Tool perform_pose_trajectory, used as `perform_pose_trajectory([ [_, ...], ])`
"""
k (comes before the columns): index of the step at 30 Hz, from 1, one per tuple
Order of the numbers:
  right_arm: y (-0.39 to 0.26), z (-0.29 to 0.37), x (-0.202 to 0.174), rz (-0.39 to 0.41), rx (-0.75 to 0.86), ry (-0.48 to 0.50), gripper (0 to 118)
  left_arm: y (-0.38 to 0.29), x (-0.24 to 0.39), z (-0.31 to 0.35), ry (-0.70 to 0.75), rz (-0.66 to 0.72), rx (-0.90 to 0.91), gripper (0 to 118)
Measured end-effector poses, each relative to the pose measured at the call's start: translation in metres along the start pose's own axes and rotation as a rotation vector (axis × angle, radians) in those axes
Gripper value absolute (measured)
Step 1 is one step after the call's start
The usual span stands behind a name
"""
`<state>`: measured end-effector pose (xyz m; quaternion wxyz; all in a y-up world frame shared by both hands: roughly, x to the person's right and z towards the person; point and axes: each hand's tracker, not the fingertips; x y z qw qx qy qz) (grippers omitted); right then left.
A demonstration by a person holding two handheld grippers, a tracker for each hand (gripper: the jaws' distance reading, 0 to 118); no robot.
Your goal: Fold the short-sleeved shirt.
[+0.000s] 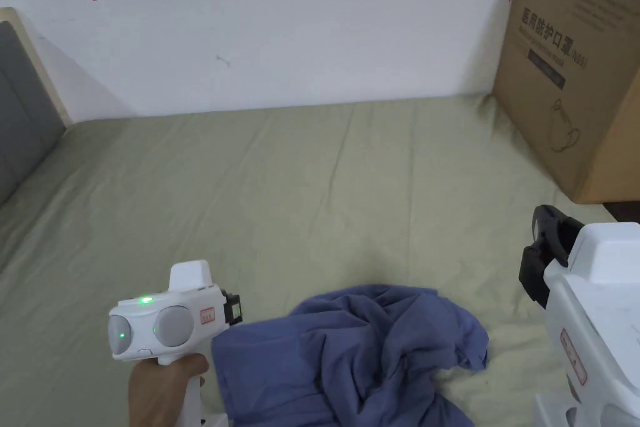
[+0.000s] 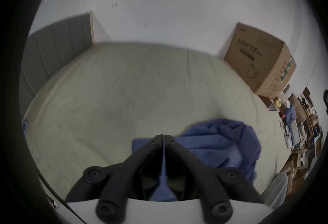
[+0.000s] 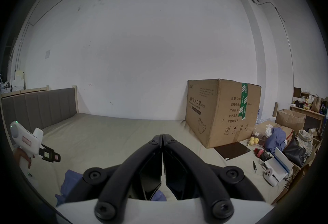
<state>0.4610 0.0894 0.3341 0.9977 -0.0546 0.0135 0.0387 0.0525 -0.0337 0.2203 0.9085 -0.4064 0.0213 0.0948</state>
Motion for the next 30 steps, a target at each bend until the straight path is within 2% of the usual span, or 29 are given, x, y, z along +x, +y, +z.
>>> perform_pose_trajectory([
  [2, -0.005, -0.006, 0.001, 0.006, -0.021, -0.005, 0, 0.002, -0.003, -0.030, 0.032, -0.019, -0.084, 73],
  [3, -0.009, -0.011, 0.002, 0.009, -0.034, -0.009, 0, 0.000, -0.005, -0.045, 0.040, -0.024, -0.125, 96],
  [4, -0.011, -0.014, 0.003, 0.012, -0.047, -0.012, 0, -0.002, -0.007, -0.057, 0.055, -0.032, -0.170, 112],
  [7, -0.022, -0.027, 0.006, 0.020, -0.081, -0.026, 0, -0.005, -0.014, -0.087, 0.096, -0.069, -0.223, 112],
  [9, -0.029, -0.035, 0.008, 0.018, -0.107, -0.035, 0, -0.009, -0.020, -0.104, 0.134, -0.072, -0.251, 104],
  [11, -0.035, -0.041, 0.010, 0.016, -0.128, -0.042, 0, -0.014, -0.024, -0.119, 0.141, -0.067, -0.272, 73],
  [13, -0.042, -0.046, 0.012, 0.007, -0.153, -0.045, 0, -0.021, -0.028, -0.128, 0.084, -0.053, -0.295, 68],
  [14, -0.046, -0.049, 0.013, 0.002, -0.167, -0.044, 0, -0.021, -0.026, -0.124, 0.118, -0.054, -0.271, 60],
  [15, -0.052, -0.053, 0.015, -0.001, -0.188, -0.043, 0, -0.020, -0.024, -0.120, 0.112, -0.056, -0.263, 42],
  [16, -0.058, -0.057, 0.017, -0.007, -0.214, -0.043, 0, -0.020, -0.022, -0.117, 0.091, -0.085, -0.235, 9],
  [18, -0.069, -0.068, 0.020, -0.027, -0.298, -0.030, 0, -0.019, -0.017, -0.112, 0.046, -0.137, -0.197, 6],
  [19, -0.076, -0.075, 0.021, -0.042, -0.330, -0.024, 0, -0.019, -0.012, -0.111, 0.071, -0.143, -0.203, 6],
  [21, -0.088, -0.089, 0.023, -0.035, -0.420, -0.007, 2, -0.017, -0.009, -0.098, 0.051, -0.172, -0.157, 5],
  [22, -0.097, -0.098, 0.023, -0.039, -0.449, 0.015, 9, -0.014, -0.010, -0.090, 0.049, -0.155, -0.123, 5],
  [23, -0.103, -0.106, 0.024, -0.026, -0.495, 0.017, 28, -0.011, -0.009, -0.084, 0.040, -0.140, -0.096, 5],
  [24, -0.112, -0.116, 0.024, -0.049, -0.539, 0.039, 52, -0.008, -0.009, -0.077, 0.026, -0.128, -0.073, 5],
  [25, -0.121, -0.127, 0.025, -0.066, -0.585, 0.063, 82, -0.004, -0.009, -0.070, 0.013, -0.129, -0.069, 4],
  [26, -0.130, -0.133, 0.026, -0.060, -0.602, 0.068, 98, -0.002, -0.010, -0.065, 0.006, -0.129, -0.062, 4],
  [27, -0.139, -0.141, 0.025, -0.069, -0.632, 0.076, 104, 0.001, -0.011, -0.060, -0.001, -0.126, -0.048, 4],
  [28, -0.145, -0.145, 0.022, -0.030, -0.631, 0.050, 105, 0.005, -0.012, -0.055, -0.004, -0.122, -0.038, 4],
  [30, -0.163, -0.156, 0.019, 0.011, -0.695, 0.058, 105, 0.008, -0.015, -0.051, -0.011, -0.112, -0.023, 4],
])
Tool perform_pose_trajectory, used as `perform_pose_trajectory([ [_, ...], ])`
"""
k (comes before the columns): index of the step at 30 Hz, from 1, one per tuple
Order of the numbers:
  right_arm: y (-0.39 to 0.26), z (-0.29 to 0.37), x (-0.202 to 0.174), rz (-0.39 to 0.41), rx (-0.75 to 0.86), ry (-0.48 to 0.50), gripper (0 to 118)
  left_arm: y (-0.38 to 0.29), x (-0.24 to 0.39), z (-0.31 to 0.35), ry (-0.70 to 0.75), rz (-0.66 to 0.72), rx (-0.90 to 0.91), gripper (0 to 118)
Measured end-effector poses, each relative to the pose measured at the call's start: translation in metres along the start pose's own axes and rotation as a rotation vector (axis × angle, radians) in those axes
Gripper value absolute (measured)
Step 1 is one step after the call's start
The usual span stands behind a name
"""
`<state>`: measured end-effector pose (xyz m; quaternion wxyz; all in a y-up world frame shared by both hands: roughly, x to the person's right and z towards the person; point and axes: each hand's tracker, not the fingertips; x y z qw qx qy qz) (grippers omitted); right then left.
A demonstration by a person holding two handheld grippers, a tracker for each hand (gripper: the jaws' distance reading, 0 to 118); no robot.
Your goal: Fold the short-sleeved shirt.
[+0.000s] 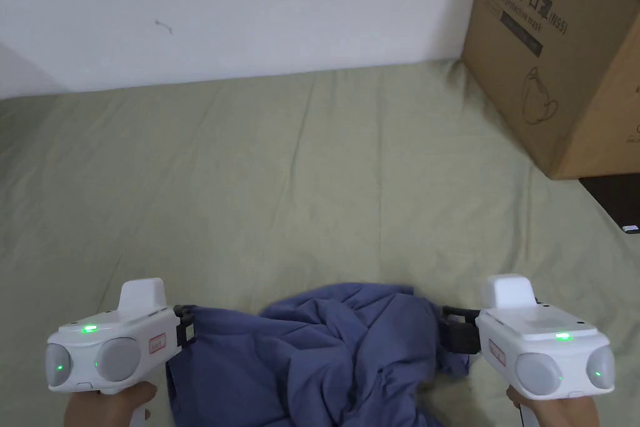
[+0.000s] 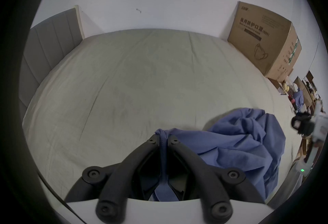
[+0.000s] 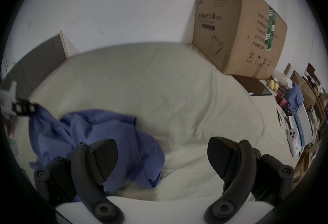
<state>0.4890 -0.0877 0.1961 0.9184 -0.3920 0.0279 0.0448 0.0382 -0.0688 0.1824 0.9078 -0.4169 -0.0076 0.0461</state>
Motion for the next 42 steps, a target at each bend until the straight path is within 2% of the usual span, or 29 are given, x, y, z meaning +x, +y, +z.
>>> perform_pose_trajectory([
  [2, -0.004, -0.019, -0.002, 0.014, -0.064, -0.018, 101, 0.002, -0.002, -0.002, -0.016, 0.020, -0.006, 4],
  [3, -0.003, 0.007, 0.000, 0.012, -0.097, 0.013, 97, 0.002, -0.003, -0.002, -0.019, 0.025, -0.012, 4],
  [6, -0.005, 0.008, 0.001, 0.045, -0.167, -0.006, 61, -0.002, -0.001, -0.003, -0.014, 0.016, -0.021, 4],
  [7, -0.006, -0.016, -0.012, 0.052, -0.120, 0.085, 42, -0.004, -0.001, -0.003, -0.012, 0.013, -0.024, 4],
  [9, -0.011, -0.007, -0.004, 0.028, -0.141, 0.139, 14, -0.006, -0.002, -0.002, -0.010, 0.013, -0.030, 4],
  [10, -0.019, -0.017, -0.004, -0.022, -0.165, 0.149, 10, -0.006, -0.002, 0.000, -0.010, 0.016, -0.031, 4],
  [11, -0.025, -0.038, -0.011, -0.039, -0.186, 0.143, 9, -0.008, -0.002, 0.002, -0.010, 0.019, -0.030, 4],
  [14, -0.023, -0.030, 0.005, -0.013, -0.123, 0.130, 8, -0.011, -0.004, 0.009, -0.015, 0.031, -0.021, 4],
  [15, -0.011, 0.000, -0.005, 0.008, -0.075, 0.115, 8, -0.012, -0.005, 0.013, -0.015, 0.035, -0.014, 4],
  [21, 0.027, 0.066, 0.036, -0.032, 0.166, 0.129, 8, 0.006, -0.003, 0.047, -0.016, 0.061, 0.068, 4],
  [22, 0.035, 0.082, 0.046, -0.039, 0.208, 0.133, 8, 0.015, -0.003, 0.055, -0.012, 0.057, 0.097, 4],
  [23, 0.057, 0.089, 0.036, -0.034, 0.233, 0.120, 8, 0.022, -0.003, 0.063, -0.005, 0.050, 0.122, 4],
  [25, 0.077, 0.116, 0.050, -0.029, 0.313, 0.111, 8, 0.041, -0.005, 0.084, -0.012, 0.058, 0.183, 4],
  [31, 0.150, 0.179, 0.061, -0.030, 0.472, 0.096, 8, 0.103, -0.012, 0.152, 0.004, 0.067, 0.354, 4],
  [35, 0.196, 0.203, 0.072, -0.020, 0.555, 0.076, 8, 0.148, -0.021, 0.192, 0.027, 0.093, 0.448, 4],
  [38, 0.226, 0.218, 0.083, -0.070, 0.618, 0.098, 8, 0.182, -0.024, 0.216, 0.013, 0.114, 0.508, 4],
  [42, 0.261, 0.229, 0.090, -0.076, 0.684, 0.073, 8, 0.221, -0.020, 0.231, 0.033, 0.100, 0.571, 4],
])
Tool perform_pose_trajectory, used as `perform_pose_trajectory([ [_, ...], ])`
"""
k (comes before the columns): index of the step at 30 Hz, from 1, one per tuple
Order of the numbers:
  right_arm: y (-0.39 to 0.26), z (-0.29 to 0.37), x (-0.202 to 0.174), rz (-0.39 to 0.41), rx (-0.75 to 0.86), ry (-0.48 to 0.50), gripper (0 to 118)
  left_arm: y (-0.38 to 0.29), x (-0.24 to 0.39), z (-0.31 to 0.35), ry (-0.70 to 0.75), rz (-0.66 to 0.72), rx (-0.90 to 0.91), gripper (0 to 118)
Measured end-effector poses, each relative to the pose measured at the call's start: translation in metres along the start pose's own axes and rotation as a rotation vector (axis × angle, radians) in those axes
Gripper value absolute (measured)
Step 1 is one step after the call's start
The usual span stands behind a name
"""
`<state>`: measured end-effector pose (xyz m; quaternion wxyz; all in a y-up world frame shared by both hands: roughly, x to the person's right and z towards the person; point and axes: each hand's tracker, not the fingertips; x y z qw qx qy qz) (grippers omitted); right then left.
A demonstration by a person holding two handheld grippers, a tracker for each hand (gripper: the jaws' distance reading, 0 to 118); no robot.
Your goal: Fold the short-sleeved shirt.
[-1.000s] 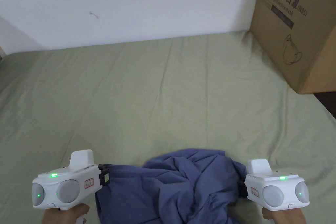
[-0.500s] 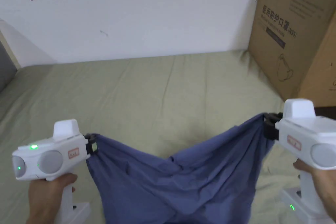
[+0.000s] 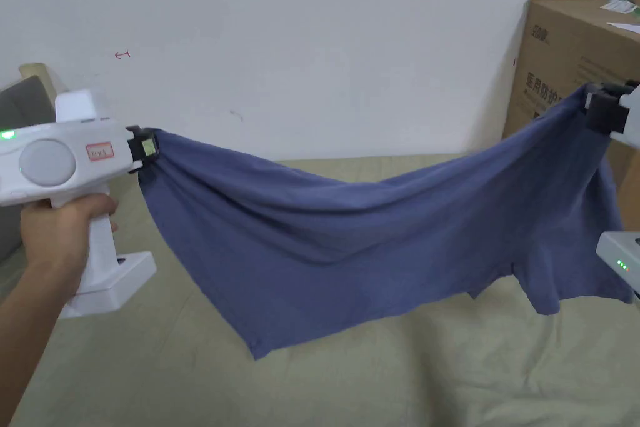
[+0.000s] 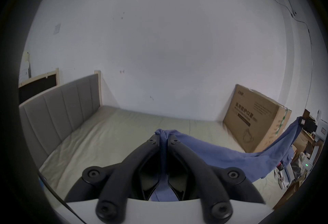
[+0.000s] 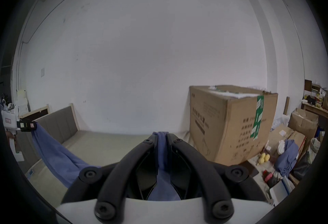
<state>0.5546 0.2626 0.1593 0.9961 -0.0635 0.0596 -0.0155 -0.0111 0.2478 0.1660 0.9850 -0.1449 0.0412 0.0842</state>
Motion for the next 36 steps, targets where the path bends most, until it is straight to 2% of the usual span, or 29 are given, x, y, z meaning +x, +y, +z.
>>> perform_pose_trajectory([
  [5, 0.019, -0.027, 0.005, 0.020, 0.065, -0.024, 8, 0.034, -0.001, -0.031, 0.030, 0.003, 0.051, 4],
  [11, 0.006, -0.061, 0.004, 0.039, 0.041, -0.009, 8, 0.042, -0.015, -0.069, 0.130, -0.034, 0.115, 4],
  [12, 0.001, -0.067, 0.001, 0.044, 0.030, -0.006, 8, 0.037, -0.017, -0.079, 0.069, 0.026, 0.087, 4],
  [14, -0.013, -0.078, -0.003, 0.049, 0.011, -0.001, 8, 0.026, -0.022, -0.089, 0.083, 0.023, 0.066, 4],
  [17, -0.042, -0.091, -0.010, 0.047, -0.022, 0.000, 8, 0.003, -0.031, -0.103, 0.105, 0.001, 0.044, 4],
  [18, -0.053, -0.095, -0.011, 0.040, -0.042, 0.003, 8, -0.009, -0.035, -0.108, 0.110, -0.048, -0.010, 4],
  [27, -0.165, -0.093, -0.020, -0.023, -0.224, 0.009, 8, -0.113, -0.069, -0.111, 0.123, -0.038, -0.135, 4],
  [36, -0.271, -0.013, -0.013, -0.095, -0.415, -0.004, 8, -0.238, -0.090, -0.034, 0.125, 0.006, -0.366, 4],
])
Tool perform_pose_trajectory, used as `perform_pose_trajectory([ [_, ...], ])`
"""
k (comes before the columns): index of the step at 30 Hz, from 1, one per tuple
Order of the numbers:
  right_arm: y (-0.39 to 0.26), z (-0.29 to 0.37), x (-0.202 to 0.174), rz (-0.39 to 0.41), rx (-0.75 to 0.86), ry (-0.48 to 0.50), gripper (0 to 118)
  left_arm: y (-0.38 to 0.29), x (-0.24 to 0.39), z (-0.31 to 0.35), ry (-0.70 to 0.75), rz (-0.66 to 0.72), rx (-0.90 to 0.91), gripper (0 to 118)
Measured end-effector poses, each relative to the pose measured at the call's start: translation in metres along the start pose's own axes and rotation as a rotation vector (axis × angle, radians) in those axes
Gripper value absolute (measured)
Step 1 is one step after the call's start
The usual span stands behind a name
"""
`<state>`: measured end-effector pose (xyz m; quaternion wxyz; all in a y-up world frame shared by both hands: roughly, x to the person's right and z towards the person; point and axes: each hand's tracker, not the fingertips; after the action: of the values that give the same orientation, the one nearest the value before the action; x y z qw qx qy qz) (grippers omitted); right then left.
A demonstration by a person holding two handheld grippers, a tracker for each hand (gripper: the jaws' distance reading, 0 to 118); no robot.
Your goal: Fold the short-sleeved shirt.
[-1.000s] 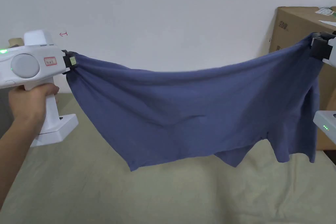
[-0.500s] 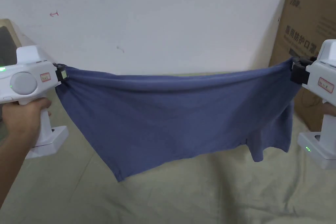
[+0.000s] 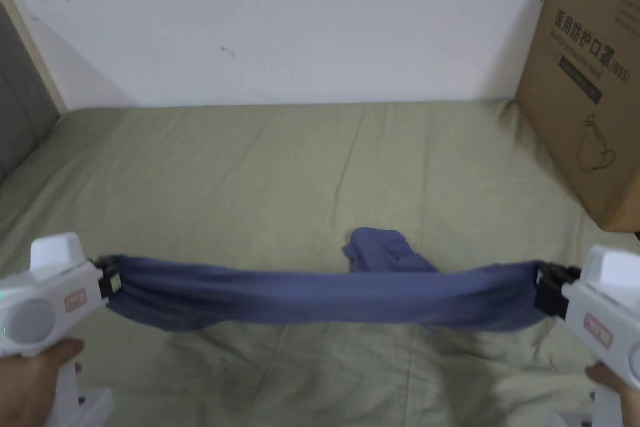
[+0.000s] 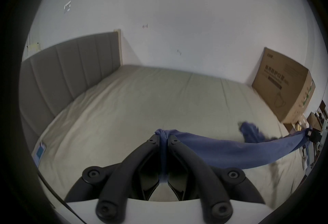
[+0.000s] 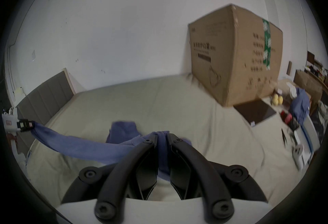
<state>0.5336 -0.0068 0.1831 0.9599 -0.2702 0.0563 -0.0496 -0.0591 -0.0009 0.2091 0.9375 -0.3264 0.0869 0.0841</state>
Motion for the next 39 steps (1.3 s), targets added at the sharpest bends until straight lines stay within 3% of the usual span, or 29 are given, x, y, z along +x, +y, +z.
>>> perform_pose_trajectory([
  [15, -0.168, 0.110, 0.014, -0.154, -0.213, -0.062, 8, -0.179, -0.053, 0.075, 0.065, 0.014, -0.185, 4],
  [20, -0.204, 0.109, 0.009, -0.163, -0.371, -0.124, 8, -0.212, -0.055, 0.075, 0.081, 0.021, -0.274, 4],
  [24, -0.216, 0.094, 0.007, -0.191, -0.412, -0.152, 8, -0.223, -0.051, 0.062, 0.103, 0.021, -0.314, 4],
  [27, -0.209, 0.091, 0.001, -0.162, -0.428, -0.169, 9, -0.215, -0.049, 0.061, 0.179, -0.035, -0.257, 8],
  [28, -0.206, 0.093, -0.002, -0.158, -0.429, -0.172, 14, -0.215, -0.048, 0.062, 0.174, -0.024, -0.267, 21],
  [30, -0.188, 0.100, -0.006, -0.145, -0.428, -0.181, 40, -0.205, -0.045, 0.069, 0.168, 0.023, -0.292, 51],
  [31, -0.177, 0.104, -0.009, -0.125, -0.423, -0.180, 47, -0.196, -0.045, 0.074, 0.174, 0.045, -0.291, 59],
  [32, -0.159, 0.109, -0.013, -0.089, -0.361, -0.156, 47, -0.185, -0.044, 0.083, 0.161, 0.094, -0.252, 59],
  [34, -0.122, 0.121, -0.022, -0.050, -0.236, -0.124, 95, -0.158, -0.039, 0.106, 0.099, 0.175, -0.111, 105],
  [35, -0.099, 0.130, -0.030, -0.022, -0.142, -0.108, 102, -0.142, -0.036, 0.120, 0.062, 0.192, -0.023, 112],
  [39, -0.022, 0.165, -0.059, 0.061, 0.179, -0.070, 101, -0.084, -0.015, 0.170, 0.061, 0.130, 0.238, 113],
])
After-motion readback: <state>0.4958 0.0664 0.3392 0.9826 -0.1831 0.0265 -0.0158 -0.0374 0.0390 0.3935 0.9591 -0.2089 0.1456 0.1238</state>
